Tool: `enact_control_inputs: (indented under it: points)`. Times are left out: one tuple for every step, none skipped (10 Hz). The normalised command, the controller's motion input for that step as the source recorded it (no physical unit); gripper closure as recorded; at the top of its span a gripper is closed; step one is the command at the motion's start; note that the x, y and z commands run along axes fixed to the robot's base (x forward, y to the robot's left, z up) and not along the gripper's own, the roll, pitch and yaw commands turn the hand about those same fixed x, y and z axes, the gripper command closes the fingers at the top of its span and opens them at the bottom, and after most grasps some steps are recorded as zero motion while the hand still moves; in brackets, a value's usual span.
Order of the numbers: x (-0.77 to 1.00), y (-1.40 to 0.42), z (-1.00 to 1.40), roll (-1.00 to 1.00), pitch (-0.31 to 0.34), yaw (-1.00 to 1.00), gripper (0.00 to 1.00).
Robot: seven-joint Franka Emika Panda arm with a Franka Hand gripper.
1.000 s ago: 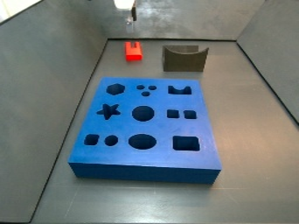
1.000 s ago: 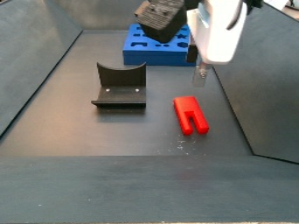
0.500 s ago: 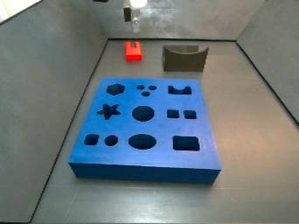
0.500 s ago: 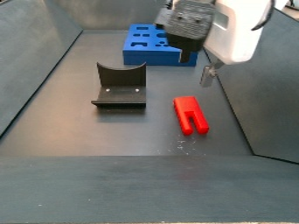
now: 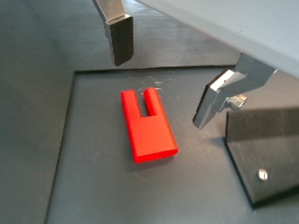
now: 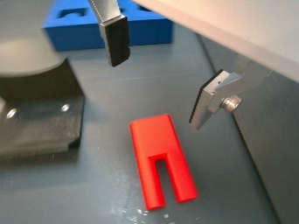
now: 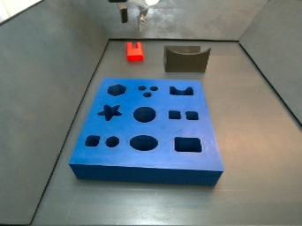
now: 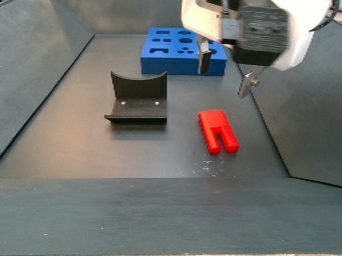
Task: Pick up the square-circle object. Move up. Rotate the square-circle object. Place the square-circle object on the fixture. Regrasp the square-circle object. Move to above the board. Insert the square-circle object.
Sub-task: Rotate the square-circle object.
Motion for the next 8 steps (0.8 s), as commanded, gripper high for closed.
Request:
enact_control_inputs:
  points:
    - [0.04, 0.00, -0.03, 0.00, -0.012, 1.00, 0.00]
    - [0.04, 0.00, -0.03, 0.00, -0.013, 1.00, 0.00]
    - [0.04, 0.00, -0.03, 0.00, -0.014, 1.00, 0.00]
    - [0.04, 0.00, -0.03, 0.01, -0.016, 1.00, 0.00]
    - [0.04, 0.00, -0.03, 0.01, -0.017, 1.00, 0.00]
    - [0.04, 0.00, -0.03, 0.01, -0.020, 1.00, 0.00]
    - [0.04, 0.00, -0.03, 0.01, -0.022, 1.00, 0.00]
    - [0.04, 0.00, -0.03, 0.01, -0.027, 1.00, 0.00]
